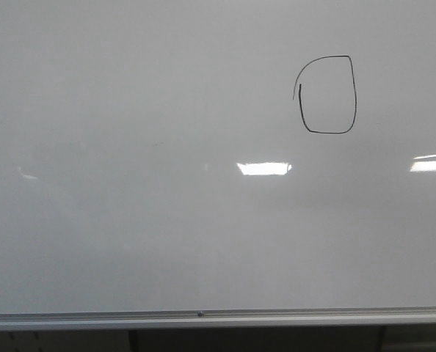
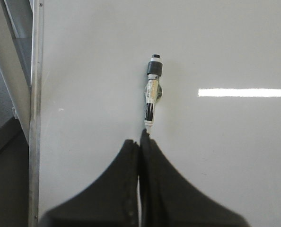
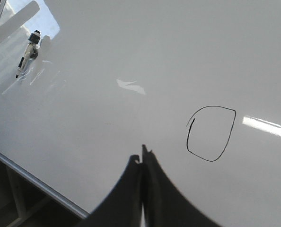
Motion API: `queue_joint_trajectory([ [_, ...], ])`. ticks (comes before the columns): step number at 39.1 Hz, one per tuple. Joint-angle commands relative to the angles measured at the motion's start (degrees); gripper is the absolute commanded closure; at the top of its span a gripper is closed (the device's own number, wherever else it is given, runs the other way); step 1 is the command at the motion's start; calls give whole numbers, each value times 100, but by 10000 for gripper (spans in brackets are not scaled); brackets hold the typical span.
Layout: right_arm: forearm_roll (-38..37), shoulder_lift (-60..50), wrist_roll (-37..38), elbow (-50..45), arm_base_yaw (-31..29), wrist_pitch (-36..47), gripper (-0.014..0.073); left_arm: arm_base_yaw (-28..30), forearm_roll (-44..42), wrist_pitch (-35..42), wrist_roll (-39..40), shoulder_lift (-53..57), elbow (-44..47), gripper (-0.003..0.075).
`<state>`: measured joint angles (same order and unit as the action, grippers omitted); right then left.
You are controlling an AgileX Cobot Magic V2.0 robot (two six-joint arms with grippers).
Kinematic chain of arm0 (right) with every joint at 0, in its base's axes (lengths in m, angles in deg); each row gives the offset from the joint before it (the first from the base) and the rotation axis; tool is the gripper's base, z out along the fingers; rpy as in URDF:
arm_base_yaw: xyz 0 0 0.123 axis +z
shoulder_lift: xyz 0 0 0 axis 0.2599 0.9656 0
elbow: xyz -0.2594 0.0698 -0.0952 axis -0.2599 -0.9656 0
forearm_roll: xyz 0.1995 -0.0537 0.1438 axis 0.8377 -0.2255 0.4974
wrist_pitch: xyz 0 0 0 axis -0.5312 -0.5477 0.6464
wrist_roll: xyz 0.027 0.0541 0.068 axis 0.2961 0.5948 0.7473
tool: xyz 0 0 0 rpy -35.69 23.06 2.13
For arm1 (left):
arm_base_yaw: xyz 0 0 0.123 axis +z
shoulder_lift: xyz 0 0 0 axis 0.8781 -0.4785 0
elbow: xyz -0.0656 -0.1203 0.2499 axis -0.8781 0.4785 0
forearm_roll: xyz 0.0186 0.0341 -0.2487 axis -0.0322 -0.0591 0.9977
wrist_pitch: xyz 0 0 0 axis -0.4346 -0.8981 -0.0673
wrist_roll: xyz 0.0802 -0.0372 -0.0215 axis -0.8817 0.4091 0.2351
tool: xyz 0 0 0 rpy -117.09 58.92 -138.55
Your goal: Write number 0 on whiteboard
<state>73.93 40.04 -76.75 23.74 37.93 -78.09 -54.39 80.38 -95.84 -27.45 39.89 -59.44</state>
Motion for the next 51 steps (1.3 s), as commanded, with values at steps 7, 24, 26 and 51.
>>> queue_joint_trajectory([
  [7,79,54,-25,149,-3,399,661,-427,45,1052,-57,356,334,739],
  [24,79,54,-25,149,-3,398,661,-689,793,1802,-164,1494,2354,740],
  [26,79,54,-25,149,-3,398,661,-689,793,1619,-164,1494,2338,740],
  [51,79,54,-25,149,-3,398,661,-689,793,1645,-164,1494,2338,739],
])
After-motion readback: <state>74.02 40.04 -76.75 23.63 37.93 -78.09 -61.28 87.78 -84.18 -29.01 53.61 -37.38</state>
